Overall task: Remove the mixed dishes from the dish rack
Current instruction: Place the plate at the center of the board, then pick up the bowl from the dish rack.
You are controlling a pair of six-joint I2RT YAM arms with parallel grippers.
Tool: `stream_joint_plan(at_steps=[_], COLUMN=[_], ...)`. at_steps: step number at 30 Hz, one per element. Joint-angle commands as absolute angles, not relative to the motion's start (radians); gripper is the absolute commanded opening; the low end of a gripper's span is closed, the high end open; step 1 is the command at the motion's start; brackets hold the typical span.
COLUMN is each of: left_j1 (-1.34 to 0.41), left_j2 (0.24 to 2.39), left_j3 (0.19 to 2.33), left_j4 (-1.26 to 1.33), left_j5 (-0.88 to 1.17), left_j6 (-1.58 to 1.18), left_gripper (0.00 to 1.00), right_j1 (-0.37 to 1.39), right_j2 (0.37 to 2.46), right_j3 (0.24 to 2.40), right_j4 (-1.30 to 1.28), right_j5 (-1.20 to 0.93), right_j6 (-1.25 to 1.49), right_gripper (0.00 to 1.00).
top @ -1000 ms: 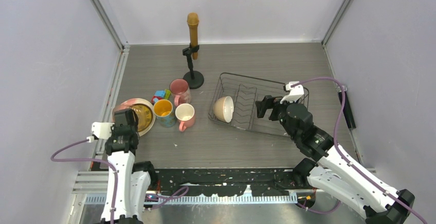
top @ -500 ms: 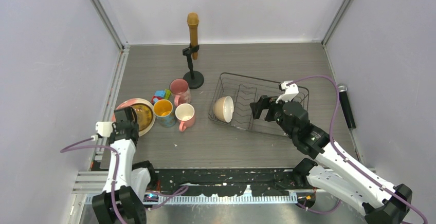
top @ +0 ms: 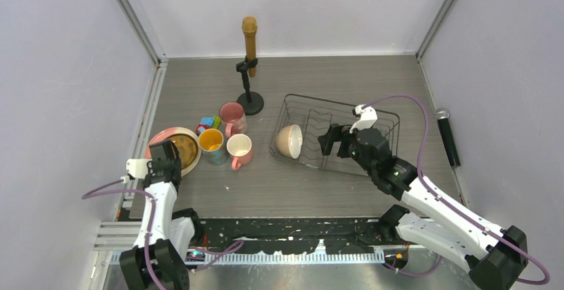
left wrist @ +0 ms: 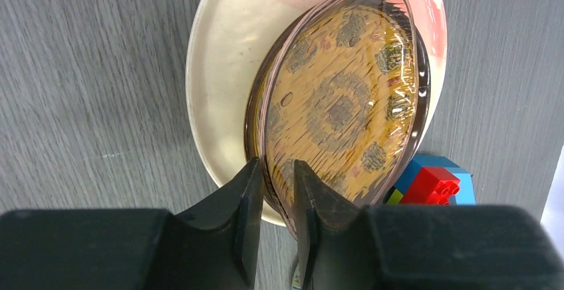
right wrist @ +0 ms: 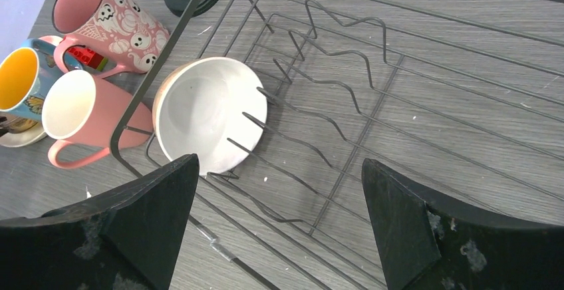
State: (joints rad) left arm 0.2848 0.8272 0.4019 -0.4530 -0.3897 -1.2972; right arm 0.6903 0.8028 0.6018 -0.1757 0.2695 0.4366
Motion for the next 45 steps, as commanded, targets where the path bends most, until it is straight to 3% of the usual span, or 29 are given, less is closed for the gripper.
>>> stream_joint_plan(at_steps=[1, 3, 7, 16, 29, 35, 38, 42, 45], left_j1=[0.293, 0.293, 0.292, 0.293, 0.291, 0.252, 0.094, -0.29, -0.46], left_j2=[0.83, 0.824, 0.816, 0.809, 0.799, 0.835, 0.913, 1.065, 1.202], left_j3=[0.39, 0.378, 0.382, 0.44, 0.715, 0.89, 0.983, 1.143, 1.233], left_j4=[-0.39, -0.377, -0.375, -0.414, -0.682, -0.619, -0.621, -0.69, -0.699], left_j5=[-0.389, -0.385, -0.373, -0.335, -0.327, -0.036, 0.018, -0.265, -0.294], left_j6=[-1.287, -1.29, -1.266, -1.196, -1.006, -0.827, -0.769, -0.68, -0.633], left_gripper=[0.26, 0.34, 0.64, 0.99, 1.0, 1.0, 1.0, 1.0, 1.0], right_j1=[0.692, 0.693, 0.692, 0.693, 0.692, 0.693, 0.693, 0.693, 0.691], right_j2=[0.808, 0.815, 0.831, 0.838, 0.893, 0.919, 0.896, 0.853, 0.825], right_j3=[0.638, 0.639, 0.645, 0.643, 0.669, 0.698, 0.688, 0.66, 0.646], right_j4=[-0.112, -0.108, -0.113, -0.108, -0.103, -0.125, -0.11, -0.106, -0.143], right_j5=[0.241, 0.23, 0.212, 0.197, 0.181, 0.285, 0.355, 0.413, 0.444], right_j6=[0.459, 0.463, 0.469, 0.466, 0.457, 0.48, 0.5, 0.511, 0.521], right_gripper=[0.99, 0.99, 0.99, 0.99, 0.99, 0.99, 0.99, 0.99, 0.99])
